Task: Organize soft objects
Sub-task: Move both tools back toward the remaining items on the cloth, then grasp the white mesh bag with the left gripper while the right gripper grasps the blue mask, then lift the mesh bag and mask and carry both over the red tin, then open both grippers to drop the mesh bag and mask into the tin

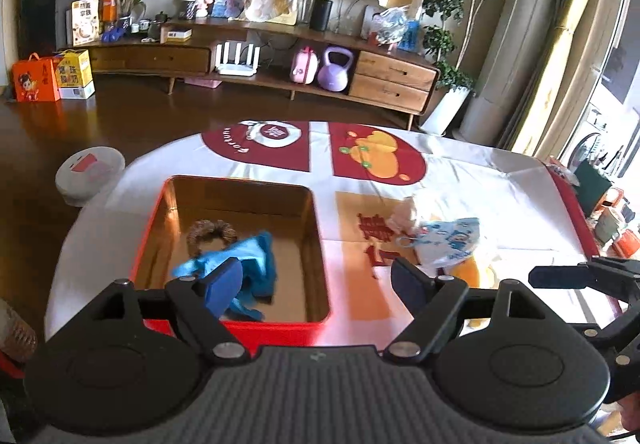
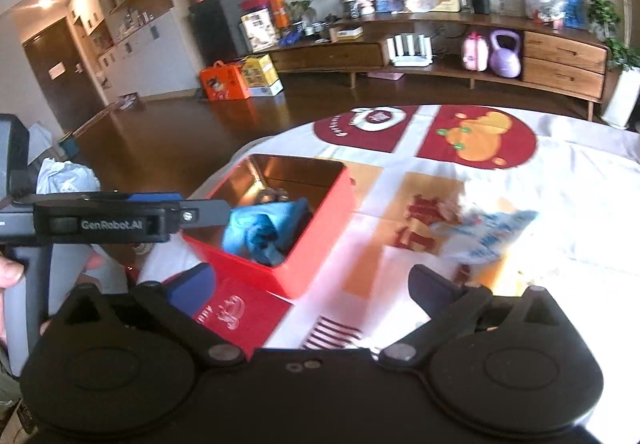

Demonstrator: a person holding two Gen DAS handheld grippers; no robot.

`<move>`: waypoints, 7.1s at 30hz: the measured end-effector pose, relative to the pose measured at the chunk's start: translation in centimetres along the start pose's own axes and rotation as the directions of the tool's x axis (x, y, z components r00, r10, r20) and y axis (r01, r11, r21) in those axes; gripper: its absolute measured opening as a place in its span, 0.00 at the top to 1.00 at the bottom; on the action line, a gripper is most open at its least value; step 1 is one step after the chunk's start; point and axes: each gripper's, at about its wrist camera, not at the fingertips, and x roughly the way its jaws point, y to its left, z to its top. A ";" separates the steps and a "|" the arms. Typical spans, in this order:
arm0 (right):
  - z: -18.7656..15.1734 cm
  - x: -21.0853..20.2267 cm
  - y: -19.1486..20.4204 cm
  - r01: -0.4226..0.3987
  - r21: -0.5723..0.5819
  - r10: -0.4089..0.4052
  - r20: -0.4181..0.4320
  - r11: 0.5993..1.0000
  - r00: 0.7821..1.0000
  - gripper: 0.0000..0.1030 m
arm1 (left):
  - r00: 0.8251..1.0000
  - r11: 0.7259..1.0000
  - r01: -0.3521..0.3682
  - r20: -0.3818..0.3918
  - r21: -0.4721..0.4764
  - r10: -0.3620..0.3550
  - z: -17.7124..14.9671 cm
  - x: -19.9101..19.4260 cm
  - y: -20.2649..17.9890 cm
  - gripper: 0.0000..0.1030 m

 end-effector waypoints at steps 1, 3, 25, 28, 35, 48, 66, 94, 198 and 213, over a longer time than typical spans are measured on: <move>-0.4 -0.5 -0.4 0.009 0.005 -0.009 0.006 1.000 1.000 0.00 | 1.000 1.000 -0.005 0.009 0.000 0.005 -0.3 -0.1 -0.4 0.21; -1.2 -1.4 -1.3 0.024 0.014 -0.024 0.014 1.000 1.000 0.00 | 1.000 1.000 -0.016 0.023 0.000 0.016 -0.8 -0.2 -1.4 0.15; -3.6 -2.3 -12.6 0.232 0.102 -0.235 0.016 0.967 0.972 0.00 | 0.993 0.993 0.013 -0.122 0.115 0.001 -5.3 8.2 -10.5 0.10; -2.9 -1.6 -13.5 0.237 0.096 -0.240 0.016 0.967 0.971 0.00 | 0.989 0.992 0.017 -0.145 0.124 0.001 -5.4 9.8 -11.0 0.10; -1.0 1.4 -14.6 0.244 0.069 -0.244 -0.004 0.967 0.970 0.00 | 0.982 0.992 -0.006 -0.185 0.123 0.029 -5.3 13.5 -11.2 0.10; 2.3 7.9 -16.4 0.266 0.087 -0.261 -0.068 0.960 0.963 0.17 | 0.973 0.989 -0.011 -0.228 0.149 0.046 -5.3 17.4 -11.7 0.10; 3.6 11.5 -16.2 0.298 0.019 -0.295 -0.103 0.954 0.950 0.75 | 0.976 0.977 -0.014 -0.209 0.214 0.060 -5.9 18.5 -12.1 0.22; 3.8 3.5 -13.1 0.208 0.097 -0.211 0.021 0.973 0.977 0.95 | 0.986 0.991 -0.016 -0.161 0.131 0.038 -3.3 12.5 -9.5 0.88; 5.7 17.2 6.2 -0.018 -0.135 -0.009 -0.199 0.991 0.980 0.68 | 0.955 0.982 -0.184 -0.233 0.028 0.186 2.6 13.7 9.7 0.78; 5.6 13.7 5.8 -0.021 -0.137 -0.001 -0.153 0.990 0.988 0.46 | 0.968 0.983 -0.182 -0.175 0.011 0.182 2.9 10.3 8.5 0.43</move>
